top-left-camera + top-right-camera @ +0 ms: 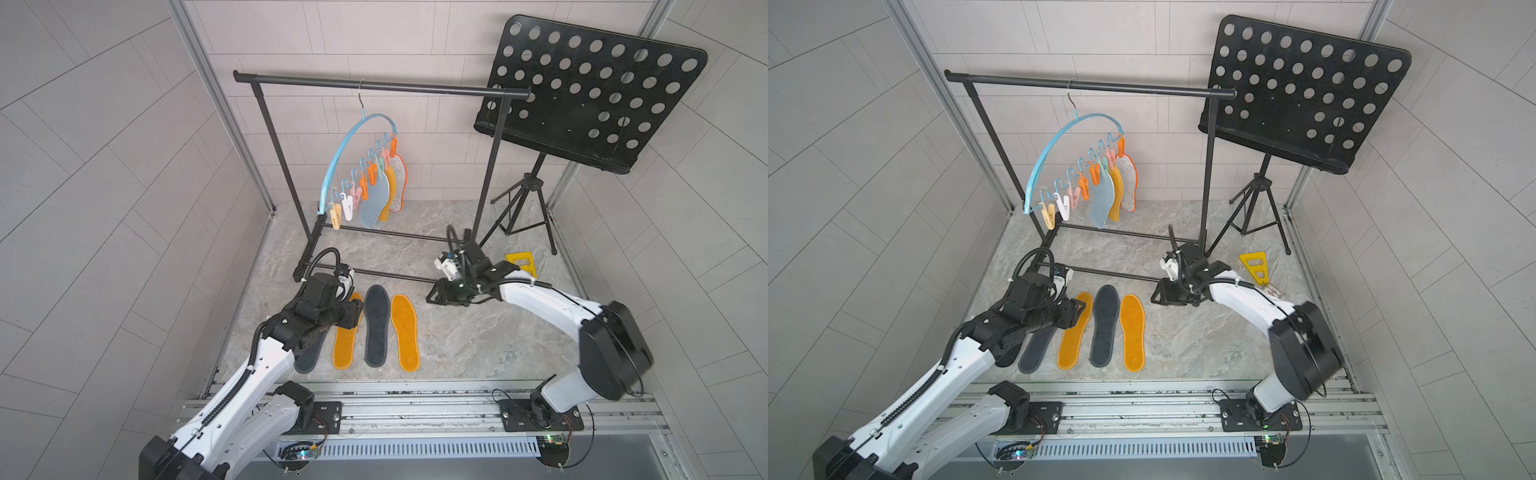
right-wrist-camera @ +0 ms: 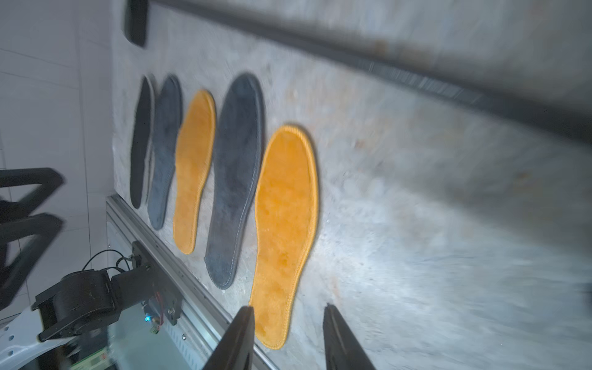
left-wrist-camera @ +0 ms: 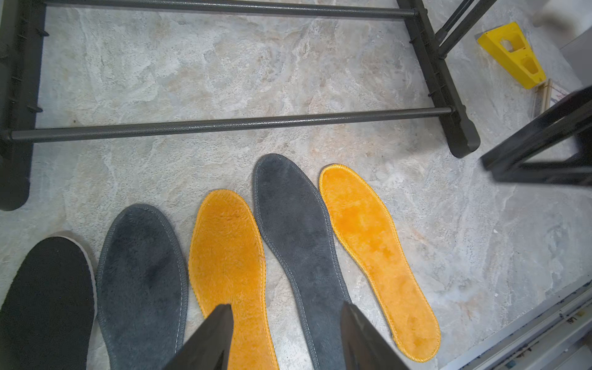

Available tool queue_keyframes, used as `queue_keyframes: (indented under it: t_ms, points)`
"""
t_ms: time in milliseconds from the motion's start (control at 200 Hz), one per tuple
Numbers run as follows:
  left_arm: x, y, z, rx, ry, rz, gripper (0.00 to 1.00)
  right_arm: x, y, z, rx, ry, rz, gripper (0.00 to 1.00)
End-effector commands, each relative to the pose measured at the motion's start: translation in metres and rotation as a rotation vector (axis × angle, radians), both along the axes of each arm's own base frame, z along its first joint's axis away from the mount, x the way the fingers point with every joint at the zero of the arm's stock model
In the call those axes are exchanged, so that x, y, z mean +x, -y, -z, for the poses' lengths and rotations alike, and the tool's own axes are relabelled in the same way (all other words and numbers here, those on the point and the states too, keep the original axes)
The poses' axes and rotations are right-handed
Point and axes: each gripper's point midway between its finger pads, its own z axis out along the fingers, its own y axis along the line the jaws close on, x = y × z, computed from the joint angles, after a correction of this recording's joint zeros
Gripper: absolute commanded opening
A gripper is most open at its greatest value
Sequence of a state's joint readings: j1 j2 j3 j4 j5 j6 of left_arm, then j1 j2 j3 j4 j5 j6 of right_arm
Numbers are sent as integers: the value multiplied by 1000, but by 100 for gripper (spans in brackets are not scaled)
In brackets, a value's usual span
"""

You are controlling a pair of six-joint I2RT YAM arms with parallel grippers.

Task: Take the shoe insoles off the hanger
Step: Place the insole at the center of the board, then remove the insole from the hanger.

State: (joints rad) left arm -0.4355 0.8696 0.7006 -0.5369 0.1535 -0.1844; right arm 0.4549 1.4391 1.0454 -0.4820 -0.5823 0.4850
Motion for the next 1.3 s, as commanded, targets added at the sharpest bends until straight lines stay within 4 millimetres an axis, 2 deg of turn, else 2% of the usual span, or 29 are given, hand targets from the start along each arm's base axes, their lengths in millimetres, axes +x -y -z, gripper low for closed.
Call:
queue_keyframes:
  t_ms: [0,190,330,395,405,425,480,626,776,801,906,1296]
  points:
    - [-4,0,9,11,-28,6,60,-21,39,-6,-179,118,-102,41]
    - [-4,3,15,18,-48,16,60,-59,58,1,-187,173,-126,41]
    - [-4,5,18,23,-55,21,60,-78,82,-4,-223,341,-106,42]
    - [-4,6,18,25,-53,22,60,-80,96,-5,-236,434,-33,44]
    - [-4,6,18,24,-53,22,60,-78,96,-12,-227,463,-23,44]
    - [-3,6,18,25,-55,20,60,-82,98,-6,-226,476,-27,44]
    - [-3,6,20,28,-59,21,60,-82,97,-9,-212,515,-23,45]
    - [-3,6,20,30,-60,24,60,-76,87,-5,-186,488,-53,44]
    - [-3,4,19,40,-59,16,60,-48,59,-27,-61,531,-49,38]
    - [-3,3,19,42,-59,15,60,-38,53,-41,-31,548,-43,38]
    - [-3,2,20,48,-62,13,60,-6,23,-57,33,521,-98,39]
    - [-4,1,20,54,-62,10,60,158,-87,-140,194,717,-106,48]
